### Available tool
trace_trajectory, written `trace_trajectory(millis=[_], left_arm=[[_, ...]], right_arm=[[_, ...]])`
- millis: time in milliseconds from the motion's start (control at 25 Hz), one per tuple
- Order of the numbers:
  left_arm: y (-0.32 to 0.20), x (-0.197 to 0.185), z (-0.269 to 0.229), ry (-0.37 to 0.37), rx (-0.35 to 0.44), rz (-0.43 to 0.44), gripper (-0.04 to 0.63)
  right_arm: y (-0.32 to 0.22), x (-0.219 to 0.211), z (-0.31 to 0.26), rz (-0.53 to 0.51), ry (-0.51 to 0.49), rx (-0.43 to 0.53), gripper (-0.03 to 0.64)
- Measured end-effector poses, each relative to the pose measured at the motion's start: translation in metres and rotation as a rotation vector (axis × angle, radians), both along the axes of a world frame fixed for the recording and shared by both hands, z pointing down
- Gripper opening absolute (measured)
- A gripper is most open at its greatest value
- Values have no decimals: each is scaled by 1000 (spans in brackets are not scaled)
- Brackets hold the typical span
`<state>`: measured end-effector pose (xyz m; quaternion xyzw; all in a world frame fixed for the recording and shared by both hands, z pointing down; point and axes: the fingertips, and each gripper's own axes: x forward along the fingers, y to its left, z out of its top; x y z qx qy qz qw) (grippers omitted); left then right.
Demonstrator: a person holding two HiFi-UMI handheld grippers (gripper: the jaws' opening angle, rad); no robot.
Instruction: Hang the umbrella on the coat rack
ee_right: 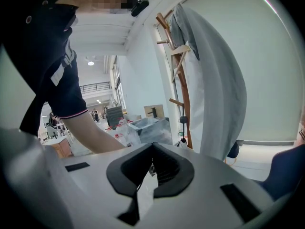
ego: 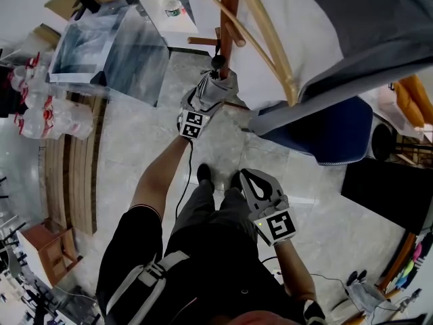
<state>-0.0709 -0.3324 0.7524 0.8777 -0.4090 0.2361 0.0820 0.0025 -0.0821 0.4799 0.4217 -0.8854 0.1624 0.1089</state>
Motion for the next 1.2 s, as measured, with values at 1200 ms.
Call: trace_trajectory(millis=[1200], left_arm=[[66, -30, -158, 136, 185, -26, 394]], right_arm=[[15, 23, -31, 36, 24, 89, 2]])
